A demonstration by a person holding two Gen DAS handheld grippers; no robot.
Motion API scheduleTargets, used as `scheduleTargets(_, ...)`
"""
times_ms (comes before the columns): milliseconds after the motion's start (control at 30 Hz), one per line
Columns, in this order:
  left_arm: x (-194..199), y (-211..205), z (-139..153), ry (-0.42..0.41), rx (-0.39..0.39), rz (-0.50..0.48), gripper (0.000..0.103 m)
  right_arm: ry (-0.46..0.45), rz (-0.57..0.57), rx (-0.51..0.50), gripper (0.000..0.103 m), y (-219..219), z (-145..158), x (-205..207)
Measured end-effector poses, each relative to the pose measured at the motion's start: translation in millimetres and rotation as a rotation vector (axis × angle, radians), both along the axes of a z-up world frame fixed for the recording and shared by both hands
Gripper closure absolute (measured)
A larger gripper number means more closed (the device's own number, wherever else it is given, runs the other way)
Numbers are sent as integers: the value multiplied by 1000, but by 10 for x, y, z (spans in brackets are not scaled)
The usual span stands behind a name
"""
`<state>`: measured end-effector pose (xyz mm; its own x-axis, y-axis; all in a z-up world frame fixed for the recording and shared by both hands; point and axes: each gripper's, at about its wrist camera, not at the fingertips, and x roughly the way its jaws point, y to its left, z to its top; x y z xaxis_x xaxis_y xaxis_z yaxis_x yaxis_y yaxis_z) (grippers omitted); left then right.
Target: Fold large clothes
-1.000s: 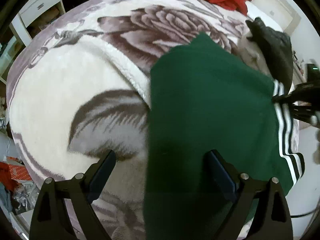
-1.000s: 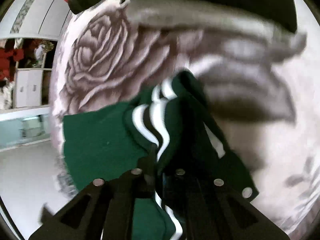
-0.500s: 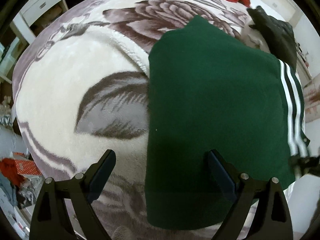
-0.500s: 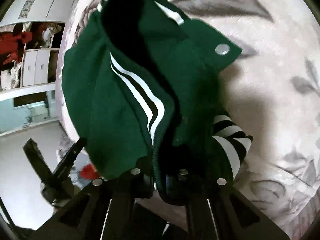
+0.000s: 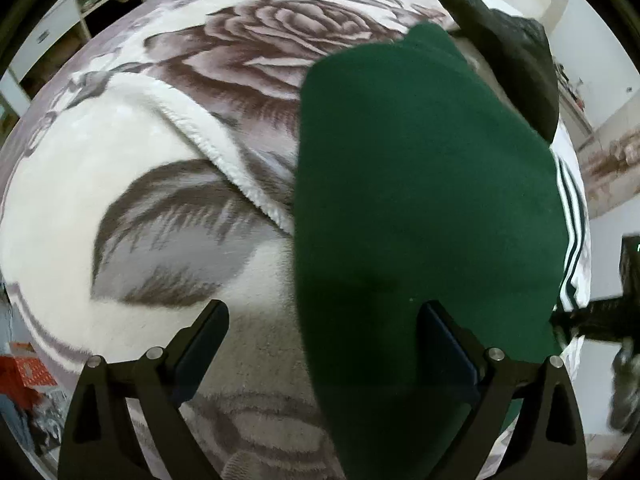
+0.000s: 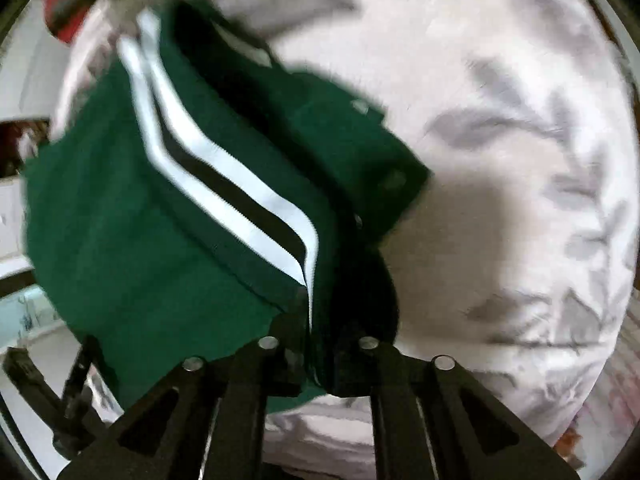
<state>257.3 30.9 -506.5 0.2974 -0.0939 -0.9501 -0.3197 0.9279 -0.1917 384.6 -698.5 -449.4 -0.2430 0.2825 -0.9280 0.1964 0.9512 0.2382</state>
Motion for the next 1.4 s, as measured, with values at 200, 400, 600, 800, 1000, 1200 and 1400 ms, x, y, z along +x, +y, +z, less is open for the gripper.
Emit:
scheduleTargets(200, 17, 154, 57, -8, 9, 25, 4, -93, 41, 95, 47, 69, 688, 219)
scheduleTargets(400, 160, 214, -42, 2, 39, 40, 2, -210, 121, 74, 33, 406, 538, 762)
scheduleTargets(600, 312, 369, -287, 16, -7, 40, 0, -246, 94, 97, 101, 623, 261, 1283)
scheduleTargets(800, 196, 421, -166, 30, -83, 70, 0, -154, 161, 132, 91, 595, 242, 1401)
scheduleTargets(1000, -256, 547, -130, -13, -263, 164, 1, -45, 326, 197, 7, 272, -5, 1061)
scheduleTargets(1200, -170, 437, -555, -26, -526, 164, 3, 149, 247, 460, 0, 144, -765, 924)
scheduleTargets(1400, 108, 550, -459, -131, -544, 117, 53, 148, 112, 619, 44, 128, -749, 711)
